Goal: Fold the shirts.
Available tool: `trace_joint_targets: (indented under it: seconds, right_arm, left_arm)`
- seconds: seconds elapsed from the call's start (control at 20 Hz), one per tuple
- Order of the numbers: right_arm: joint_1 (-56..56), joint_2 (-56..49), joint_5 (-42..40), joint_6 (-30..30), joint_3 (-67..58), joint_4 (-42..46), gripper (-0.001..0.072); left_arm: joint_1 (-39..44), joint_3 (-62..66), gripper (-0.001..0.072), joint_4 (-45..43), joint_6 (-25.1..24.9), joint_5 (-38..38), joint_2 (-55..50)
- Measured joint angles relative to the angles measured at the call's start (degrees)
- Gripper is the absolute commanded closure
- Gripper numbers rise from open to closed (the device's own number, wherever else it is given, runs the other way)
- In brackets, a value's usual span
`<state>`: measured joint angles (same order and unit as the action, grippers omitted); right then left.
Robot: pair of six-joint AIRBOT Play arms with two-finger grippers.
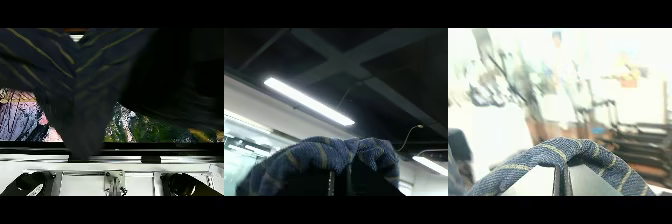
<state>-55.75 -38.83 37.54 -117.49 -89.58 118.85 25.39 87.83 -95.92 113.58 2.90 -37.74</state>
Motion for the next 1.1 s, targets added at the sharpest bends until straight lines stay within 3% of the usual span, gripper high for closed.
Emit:
trace_joint_targets:
  seconds: [0.15, 0.3, 0.5, 0.65, 0.85, 1.1]
  right_arm:
    - [-0.02, 0.26, 4.15, -0.61, -1.22, -1.22, 0.0606]
    - [-0.04, -2.97, 10.19, -0.81, -1.66, 4.79, 0.0606]
    - [1.53, -10.73, 11.28, -2.34, -1.92, 19.85, 0.0606]
    - [7.69, -18.34, 10.86, -6.82, -1.95, 22.38, 0.0606]
    - [19.8, -28.85, 7.5, -10.54, -1.95, 14.08, 0.0606]
    - [33.7, -39.01, 5.57, -11.32, -1.95, -4.92, 0.0606]
  left_arm:
    - [-0.81, -0.04, 0.0641, -0.07, -6.43, 9.86, 0.28]
    - [-3.1, -0.09, 0.0641, -0.37, -10.78, 20.2, -1.7]
    - [-6.38, -0.09, 0.0641, -0.57, -13.05, 29.99, -6.82]
    - [-7.52, -0.11, 0.0641, -0.68, -13.62, 34.97, -11.56]
    - [-8.07, -0.15, 0.064, -0.68, -13.94, 38.16, -18.73]
    - [-8.22, -0.15, 0.0631, 1.44, -13.22, 39.32, -29.33]
